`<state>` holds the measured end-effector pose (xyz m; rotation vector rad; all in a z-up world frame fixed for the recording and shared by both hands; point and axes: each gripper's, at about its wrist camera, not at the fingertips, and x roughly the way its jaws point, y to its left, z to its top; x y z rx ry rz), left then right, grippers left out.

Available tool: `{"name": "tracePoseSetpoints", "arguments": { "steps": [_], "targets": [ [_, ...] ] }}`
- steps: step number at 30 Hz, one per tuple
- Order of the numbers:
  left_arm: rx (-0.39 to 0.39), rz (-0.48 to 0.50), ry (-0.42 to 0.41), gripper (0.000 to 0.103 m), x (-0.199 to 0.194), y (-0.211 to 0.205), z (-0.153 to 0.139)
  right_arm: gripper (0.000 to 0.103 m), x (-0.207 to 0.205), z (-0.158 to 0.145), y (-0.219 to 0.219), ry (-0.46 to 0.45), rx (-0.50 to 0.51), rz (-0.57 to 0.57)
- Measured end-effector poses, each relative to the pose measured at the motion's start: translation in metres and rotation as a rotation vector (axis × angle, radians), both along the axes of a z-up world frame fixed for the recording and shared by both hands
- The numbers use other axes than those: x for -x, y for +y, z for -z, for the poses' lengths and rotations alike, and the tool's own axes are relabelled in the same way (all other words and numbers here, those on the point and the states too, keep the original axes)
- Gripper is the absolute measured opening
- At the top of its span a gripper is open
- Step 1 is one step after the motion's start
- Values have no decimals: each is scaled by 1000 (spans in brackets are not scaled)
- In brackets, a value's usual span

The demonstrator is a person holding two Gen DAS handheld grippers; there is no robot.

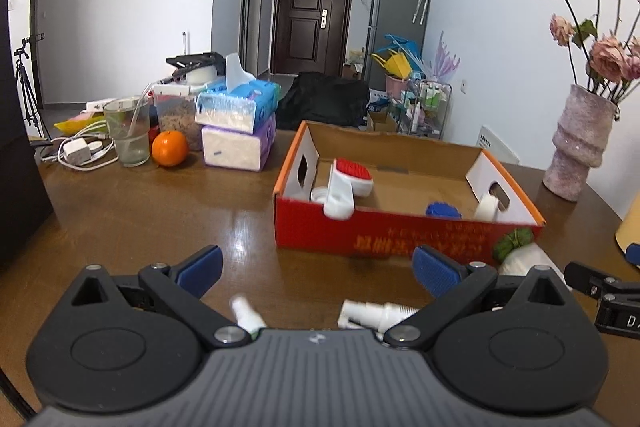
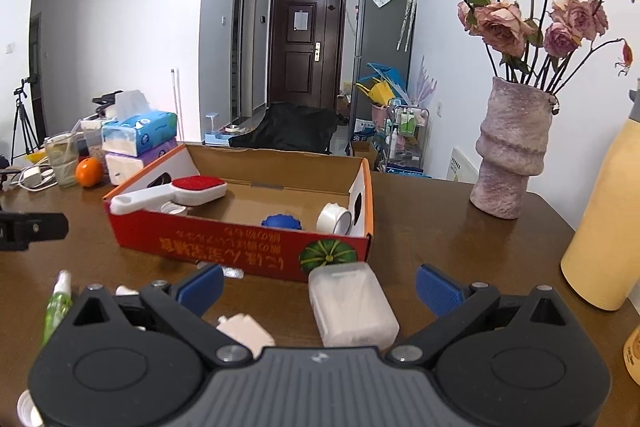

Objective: Organize rigid objects
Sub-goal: 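Withdraw both grippers from the box back over the table, then lower the left gripper onto the white bottle cap and close it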

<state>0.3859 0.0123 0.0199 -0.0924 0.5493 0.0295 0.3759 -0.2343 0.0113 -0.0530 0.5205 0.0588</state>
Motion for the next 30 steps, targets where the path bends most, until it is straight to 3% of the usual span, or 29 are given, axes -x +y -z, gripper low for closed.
{"name": "tracePoseSetpoints", "arguments": {
  "steps": [16, 30],
  "targets": [
    [2, 14, 32, 103, 61, 3, 11, 103, 68, 14, 8, 17, -6, -10],
    [-13, 8, 97, 103, 88, 12, 38, 103, 102, 34, 19, 54, -25, -42]
  ]
}}
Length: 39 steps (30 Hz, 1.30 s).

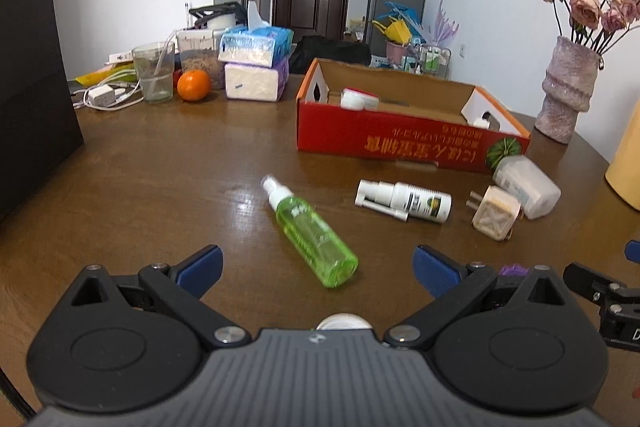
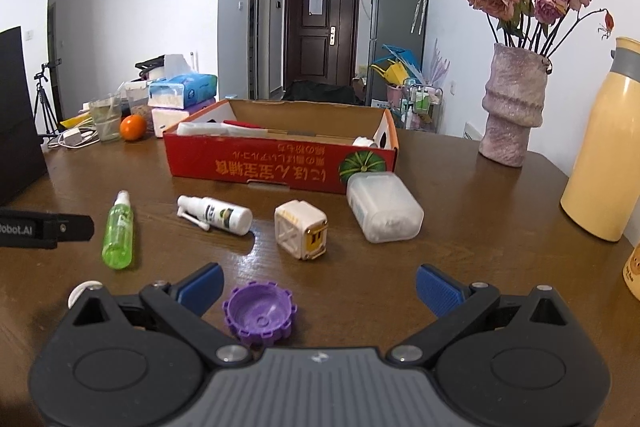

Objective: Organize rigid objects
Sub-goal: 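Lower the left gripper onto the white bottle cap and close it, then close the right gripper on the purple bottle cap while the left gripper holds the white cap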

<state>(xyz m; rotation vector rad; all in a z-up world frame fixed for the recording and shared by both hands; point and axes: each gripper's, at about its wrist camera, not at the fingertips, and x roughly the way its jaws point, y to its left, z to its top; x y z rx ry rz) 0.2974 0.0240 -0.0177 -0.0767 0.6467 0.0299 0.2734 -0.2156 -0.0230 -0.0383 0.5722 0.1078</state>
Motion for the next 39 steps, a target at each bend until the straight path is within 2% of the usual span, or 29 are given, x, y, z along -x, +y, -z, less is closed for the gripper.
{"name": "tracePoseSetpoints", "arguments": {
  "steps": [15, 21, 25, 28, 30, 32, 33, 39],
  "targets": [
    [-47, 16, 85, 103, 9, -6, 46, 102, 10, 27, 0, -1, -42, -1],
    [-74, 22, 47, 103, 16, -13, 49, 102, 10, 31, 1, -12, -51, -3],
    [-74, 36, 34, 89, 16, -16, 50, 102, 9, 35, 2, -11, -53, -4],
    [-63, 59, 46, 69, 14, -18, 53, 102, 10, 36, 4, -16, -51, -6],
    [-59, 69, 46, 60, 14, -18, 55, 102, 10, 37, 5, -18, -48, -7],
    [-73, 79, 34, 45, 16, -21, 56, 102, 10, 39, 6, -16, -42, -5],
    [-75, 91, 29, 41, 17, -22, 56, 102, 10, 39, 7, -13, -38, -5],
    [-60, 115, -10, 41, 20, -23, 55, 102, 8, 43, 10, -9, -30, -9]
  ]
}}
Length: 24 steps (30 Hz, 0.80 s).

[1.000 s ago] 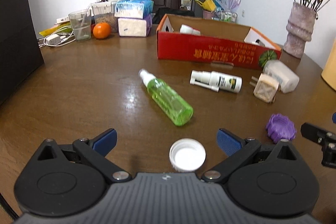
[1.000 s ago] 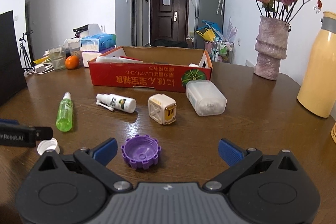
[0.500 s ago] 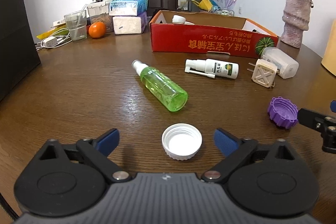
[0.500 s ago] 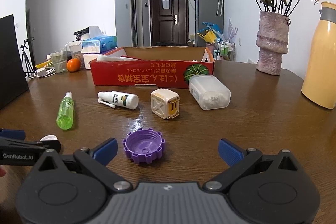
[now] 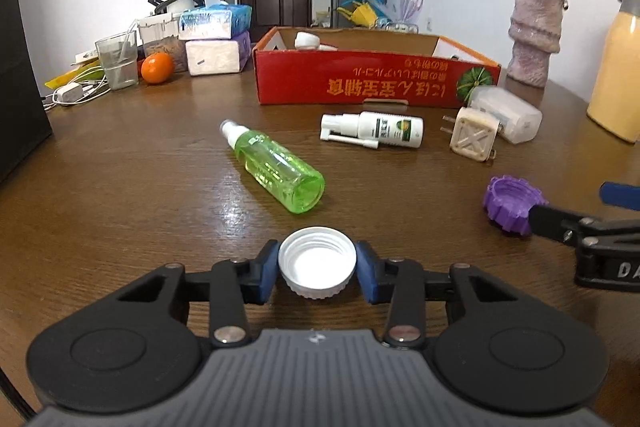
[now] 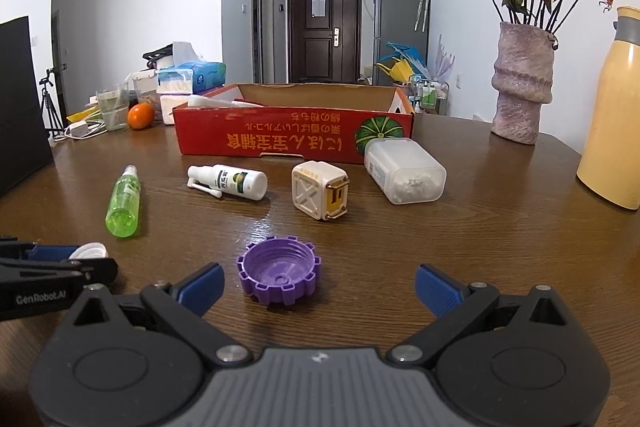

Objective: Organize rigid objects
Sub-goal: 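Close the right gripper on the purple bottle cap while the left gripper holds the white cap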

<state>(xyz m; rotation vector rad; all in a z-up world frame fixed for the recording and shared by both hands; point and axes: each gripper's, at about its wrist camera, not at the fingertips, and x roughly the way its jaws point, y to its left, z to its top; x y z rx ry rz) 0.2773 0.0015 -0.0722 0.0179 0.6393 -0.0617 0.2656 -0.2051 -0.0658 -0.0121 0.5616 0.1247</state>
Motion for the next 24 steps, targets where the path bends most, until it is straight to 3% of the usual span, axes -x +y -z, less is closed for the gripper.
{"name": "tracePoseSetpoints", "arguments": {
  "steps": [18, 24],
  "targets": [
    [67, -64, -87, 41, -9, 26, -20, 95, -27, 7, 15, 57, -27, 7],
    [66, -54, -87, 41, -10, 25, -17, 86, -39, 11, 20, 94, -15, 3]
  ]
}}
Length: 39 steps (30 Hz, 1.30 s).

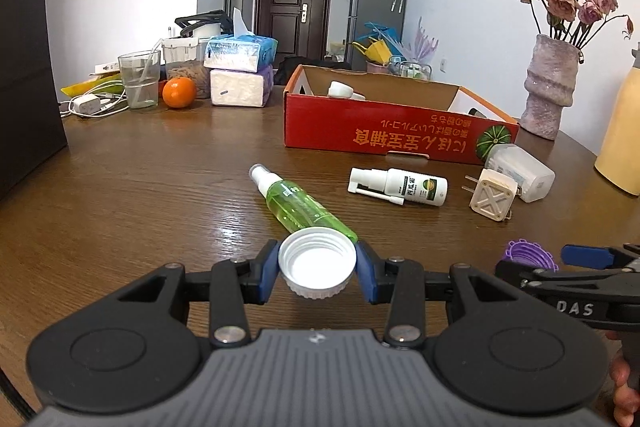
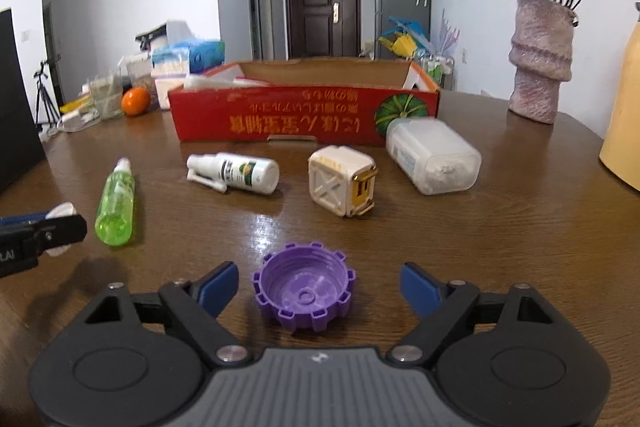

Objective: Organize rigid objects
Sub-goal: 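Close the right gripper on the purple bottle cap while the left gripper holds the white cap, then carry the white cap with the left gripper while the right gripper carries the purple cap toward the box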

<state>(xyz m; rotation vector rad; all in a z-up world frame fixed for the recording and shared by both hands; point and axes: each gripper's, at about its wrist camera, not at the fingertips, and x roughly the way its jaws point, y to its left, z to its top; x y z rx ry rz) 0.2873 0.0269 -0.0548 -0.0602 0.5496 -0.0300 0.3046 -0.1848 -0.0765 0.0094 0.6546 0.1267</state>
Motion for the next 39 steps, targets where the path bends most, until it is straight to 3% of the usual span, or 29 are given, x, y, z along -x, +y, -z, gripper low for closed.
{"name": "tracePoseSetpoints", "arguments": {
  "steps": [5, 6, 7, 15, 24, 39],
  "targets": [
    [6, 3, 11, 41, -1, 0, 2, 71, -5, 4, 0, 34, 9, 11],
    [6, 4, 12, 41, -1, 0, 3, 59, -4, 3, 0, 28, 3, 1],
    [5, 5, 13, 41, -1, 0, 3, 53, -2, 2, 0, 20, -2, -8],
    [6, 11, 31, 41, -3, -1, 5, 53, 4, -2, -6, -23, -55, -12],
    [-7, 2, 29, 41, -2, -3, 3, 53, 12, -7, -7, -84, -46, 0],
    [-7, 9, -27, 41, -5, -16, -30, 53, 18, -38, -13, -178, -37, -17]
  ]
}}
